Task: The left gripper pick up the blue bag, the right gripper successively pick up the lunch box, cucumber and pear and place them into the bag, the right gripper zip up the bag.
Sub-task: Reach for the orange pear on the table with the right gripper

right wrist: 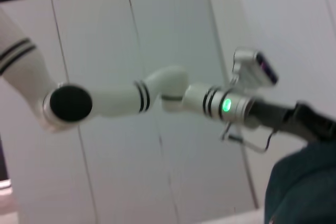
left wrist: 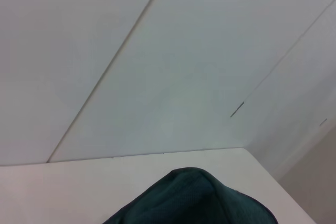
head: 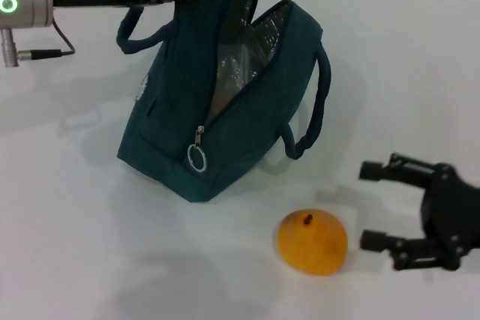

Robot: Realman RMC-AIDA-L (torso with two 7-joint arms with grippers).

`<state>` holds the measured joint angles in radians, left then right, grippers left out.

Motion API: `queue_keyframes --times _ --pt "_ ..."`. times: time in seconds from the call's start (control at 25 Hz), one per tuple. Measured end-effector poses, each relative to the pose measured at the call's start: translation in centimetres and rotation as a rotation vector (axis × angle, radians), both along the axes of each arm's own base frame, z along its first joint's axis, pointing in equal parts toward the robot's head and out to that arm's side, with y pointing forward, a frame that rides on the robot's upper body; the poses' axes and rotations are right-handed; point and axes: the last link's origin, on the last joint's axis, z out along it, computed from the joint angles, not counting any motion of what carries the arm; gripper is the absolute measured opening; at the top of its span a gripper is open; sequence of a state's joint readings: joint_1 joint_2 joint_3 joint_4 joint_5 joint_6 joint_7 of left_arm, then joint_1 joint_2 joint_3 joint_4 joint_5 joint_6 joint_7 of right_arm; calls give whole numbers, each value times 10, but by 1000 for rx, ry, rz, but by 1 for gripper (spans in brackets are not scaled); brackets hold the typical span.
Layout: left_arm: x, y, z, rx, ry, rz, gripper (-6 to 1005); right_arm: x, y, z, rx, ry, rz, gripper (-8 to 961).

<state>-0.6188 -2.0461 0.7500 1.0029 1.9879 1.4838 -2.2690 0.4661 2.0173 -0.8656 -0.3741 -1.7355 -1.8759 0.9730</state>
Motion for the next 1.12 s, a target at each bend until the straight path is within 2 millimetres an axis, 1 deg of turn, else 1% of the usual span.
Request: queue_keyframes --times 0.24,0.44,0.68,0.88,1.12 --pt "1 3 -2 7 -2 -4 51 -9 13 -28 -59 -136 39 871" --pt "0 4 -2 18 -2 4 50 -13 21 -33 -57 -183 63 870" --pt "-2 5 -3 22 -5 16 50 -23 27 -38 -76 -212 115 868" --pt "-2 6 -2 29 -3 18 50 -26 32 -41 -76 -230 127 655" --pt "-2 6 -2 32 1 11 50 -28 36 -43 -64 -241 127 619"
